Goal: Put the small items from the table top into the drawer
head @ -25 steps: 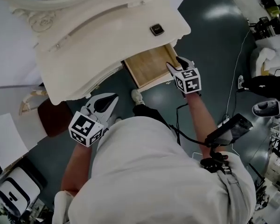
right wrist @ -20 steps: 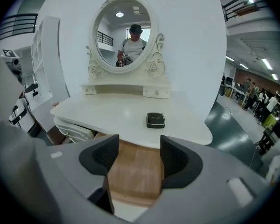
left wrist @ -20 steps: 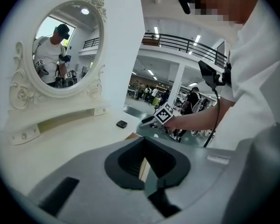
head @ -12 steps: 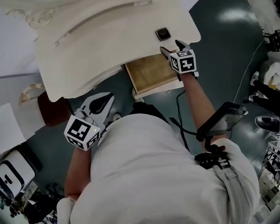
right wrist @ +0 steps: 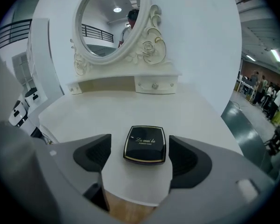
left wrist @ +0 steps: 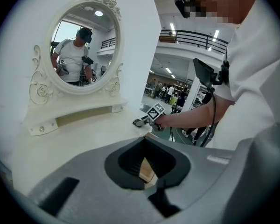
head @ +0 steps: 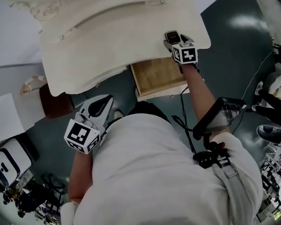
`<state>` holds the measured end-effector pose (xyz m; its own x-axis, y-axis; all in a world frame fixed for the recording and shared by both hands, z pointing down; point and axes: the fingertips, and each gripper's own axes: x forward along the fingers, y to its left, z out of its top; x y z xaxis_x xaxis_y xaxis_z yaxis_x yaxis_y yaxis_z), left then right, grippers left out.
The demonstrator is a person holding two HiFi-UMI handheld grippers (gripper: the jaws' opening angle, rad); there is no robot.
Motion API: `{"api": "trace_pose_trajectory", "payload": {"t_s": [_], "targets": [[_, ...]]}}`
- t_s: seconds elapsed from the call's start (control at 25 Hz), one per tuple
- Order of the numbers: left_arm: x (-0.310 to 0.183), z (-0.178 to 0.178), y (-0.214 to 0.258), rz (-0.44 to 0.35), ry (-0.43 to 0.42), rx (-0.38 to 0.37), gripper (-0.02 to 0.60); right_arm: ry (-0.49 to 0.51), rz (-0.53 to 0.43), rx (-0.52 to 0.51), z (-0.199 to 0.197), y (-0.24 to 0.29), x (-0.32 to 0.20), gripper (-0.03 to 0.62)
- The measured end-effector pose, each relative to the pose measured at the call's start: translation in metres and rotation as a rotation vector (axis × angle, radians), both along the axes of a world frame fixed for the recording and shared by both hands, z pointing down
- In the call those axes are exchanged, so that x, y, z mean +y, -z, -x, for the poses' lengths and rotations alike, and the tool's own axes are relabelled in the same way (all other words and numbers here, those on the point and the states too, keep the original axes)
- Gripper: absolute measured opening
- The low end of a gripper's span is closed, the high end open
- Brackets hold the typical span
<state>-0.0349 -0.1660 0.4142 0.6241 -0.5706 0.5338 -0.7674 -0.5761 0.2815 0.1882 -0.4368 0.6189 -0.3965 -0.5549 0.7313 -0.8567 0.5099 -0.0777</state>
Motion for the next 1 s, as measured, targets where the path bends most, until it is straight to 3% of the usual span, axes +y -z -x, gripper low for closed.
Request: {"api": "trace_pose_trajectory", "payload": {"t_s": [0.28, 0.52, 1.0], "targets": [[0.006, 0.007, -0.002, 0.009, 0.045, -0.017, 0.002, -0.027, 0.032, 0.009, 0.001, -0.013, -0.015, 0.385], [0.014, 0.011, -0.001, 0.010, 0.063, -0.024, 0.002, -0.035, 0.026, 0.026, -0.004, -0.014, -0.014, 0.339], [0.012, 0.011, 0.000, -0.001, 0.045, -0.021, 0.002, -0.068, 0.033, 0.016, -0.011, -0.014, -0.009, 0.334]]}}
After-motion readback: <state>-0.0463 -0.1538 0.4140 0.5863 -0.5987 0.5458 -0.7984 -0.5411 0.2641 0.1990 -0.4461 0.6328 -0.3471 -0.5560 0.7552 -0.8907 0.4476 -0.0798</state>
